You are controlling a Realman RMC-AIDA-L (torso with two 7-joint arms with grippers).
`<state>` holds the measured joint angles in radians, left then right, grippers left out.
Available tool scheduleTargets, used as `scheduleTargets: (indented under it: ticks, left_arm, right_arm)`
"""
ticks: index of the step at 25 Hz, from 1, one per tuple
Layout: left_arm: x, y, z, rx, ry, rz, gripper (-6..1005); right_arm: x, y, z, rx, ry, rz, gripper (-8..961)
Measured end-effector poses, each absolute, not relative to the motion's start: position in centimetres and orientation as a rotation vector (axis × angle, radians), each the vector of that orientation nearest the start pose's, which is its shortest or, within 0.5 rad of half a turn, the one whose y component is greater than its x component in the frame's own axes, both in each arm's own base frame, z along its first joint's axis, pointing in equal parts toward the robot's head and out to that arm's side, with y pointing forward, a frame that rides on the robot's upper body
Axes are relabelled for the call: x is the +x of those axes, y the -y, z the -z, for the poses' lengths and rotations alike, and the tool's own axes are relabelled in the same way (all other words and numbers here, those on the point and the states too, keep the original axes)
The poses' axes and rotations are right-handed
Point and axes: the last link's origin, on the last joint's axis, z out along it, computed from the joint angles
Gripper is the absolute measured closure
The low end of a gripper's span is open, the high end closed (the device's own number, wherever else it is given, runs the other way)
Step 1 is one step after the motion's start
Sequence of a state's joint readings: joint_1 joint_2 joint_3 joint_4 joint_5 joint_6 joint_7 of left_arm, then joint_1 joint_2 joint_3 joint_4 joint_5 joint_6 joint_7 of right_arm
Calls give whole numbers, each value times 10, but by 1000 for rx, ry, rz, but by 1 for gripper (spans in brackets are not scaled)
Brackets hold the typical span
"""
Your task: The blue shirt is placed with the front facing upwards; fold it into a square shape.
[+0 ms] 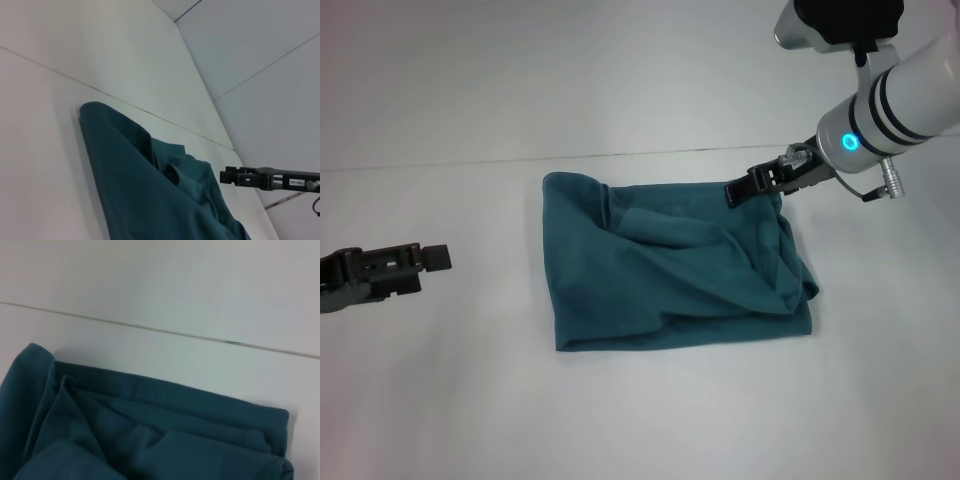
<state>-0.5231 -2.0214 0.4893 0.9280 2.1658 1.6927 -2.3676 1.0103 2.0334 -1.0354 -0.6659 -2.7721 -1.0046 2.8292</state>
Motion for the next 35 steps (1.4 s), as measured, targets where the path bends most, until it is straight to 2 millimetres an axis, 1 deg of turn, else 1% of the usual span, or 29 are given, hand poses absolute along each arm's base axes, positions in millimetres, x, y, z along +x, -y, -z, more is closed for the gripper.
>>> scheduleTargets:
  ticks: [7,9,10,13,15,22,26,31,35]
  left_arm:
    - [-276,-338,-83,-2258,1715,744,114]
    - [-276,-338,-83,-2257,1715,744,114]
    - [-276,-338,-83,-2257,1715,744,114]
    - [-276,-339,-83,-2254,1713,744,114]
    - [-276,-339,-83,-2252,1713,744,114]
    - [-278,-339,-83,-2242,1714,743,113]
    - [-277,-340,-83,-2239,1710,744,113]
    - [-276,-341,-83,-2240,1709,745,114]
    - [-277,-341,-81,-2236,1719,748,114]
  right_arm:
    - [180,-473,2,-2103,-1274,134,113]
    - [178,-472,4,-2125,-1250,141,114]
    - [177,-472,7,-2147,-1224,148,114]
    - [169,-470,18,-2243,-1066,175,115]
    - [166,-472,21,-2260,-1004,170,115]
    - [160,-474,22,-2271,-1016,111,117]
    - [151,-470,31,-2329,-1025,100,119]
    - [145,-464,43,-2381,-1061,147,120]
    - [144,-467,45,-2372,-1026,149,121]
